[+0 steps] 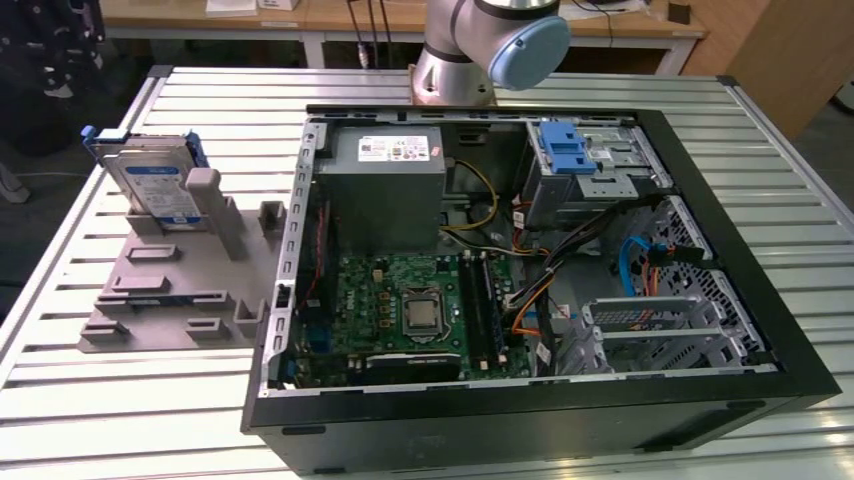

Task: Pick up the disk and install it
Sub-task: 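Pick up the disk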

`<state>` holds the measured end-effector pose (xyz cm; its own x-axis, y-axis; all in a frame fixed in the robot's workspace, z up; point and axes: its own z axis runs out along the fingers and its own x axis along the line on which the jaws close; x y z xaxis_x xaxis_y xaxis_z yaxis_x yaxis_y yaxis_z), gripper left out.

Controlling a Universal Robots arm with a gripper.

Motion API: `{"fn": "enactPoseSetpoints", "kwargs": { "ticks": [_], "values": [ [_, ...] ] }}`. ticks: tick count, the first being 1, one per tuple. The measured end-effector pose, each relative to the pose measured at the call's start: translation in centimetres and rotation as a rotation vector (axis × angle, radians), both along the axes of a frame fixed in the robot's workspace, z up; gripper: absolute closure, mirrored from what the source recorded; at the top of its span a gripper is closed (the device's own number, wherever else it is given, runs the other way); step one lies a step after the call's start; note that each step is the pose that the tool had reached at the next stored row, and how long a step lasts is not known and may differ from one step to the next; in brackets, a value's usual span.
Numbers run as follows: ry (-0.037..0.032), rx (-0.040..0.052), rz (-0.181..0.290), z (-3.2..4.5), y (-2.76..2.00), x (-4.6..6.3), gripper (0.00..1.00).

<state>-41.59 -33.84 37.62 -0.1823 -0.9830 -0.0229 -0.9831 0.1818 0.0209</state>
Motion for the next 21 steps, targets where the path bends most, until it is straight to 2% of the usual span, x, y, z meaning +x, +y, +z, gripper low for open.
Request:
{"fn": "enactPoseSetpoints", "kwargs": {
  "ticks": [1,4,6,7,15,21],
  "values": [
    [0.0,0.0,0.001,-0.09,0.01,0.0,0.65],
    [0.0001,-0.0001,0.003,-0.6,0.04,0.0,0.47],
    [0.0002,0.0,0.004,-0.96,0.08,0.0,0.47],
    [0.0001,0.0,0.004,-1.14,0.09,0.0,0.41],
    [0.0,0.0001,0.013,-2.56,0.1,-0.2,0.41],
    [-0.0001,0.0001,0.02,-3.1,0.33,-0.2,0.41]
  ]
}}
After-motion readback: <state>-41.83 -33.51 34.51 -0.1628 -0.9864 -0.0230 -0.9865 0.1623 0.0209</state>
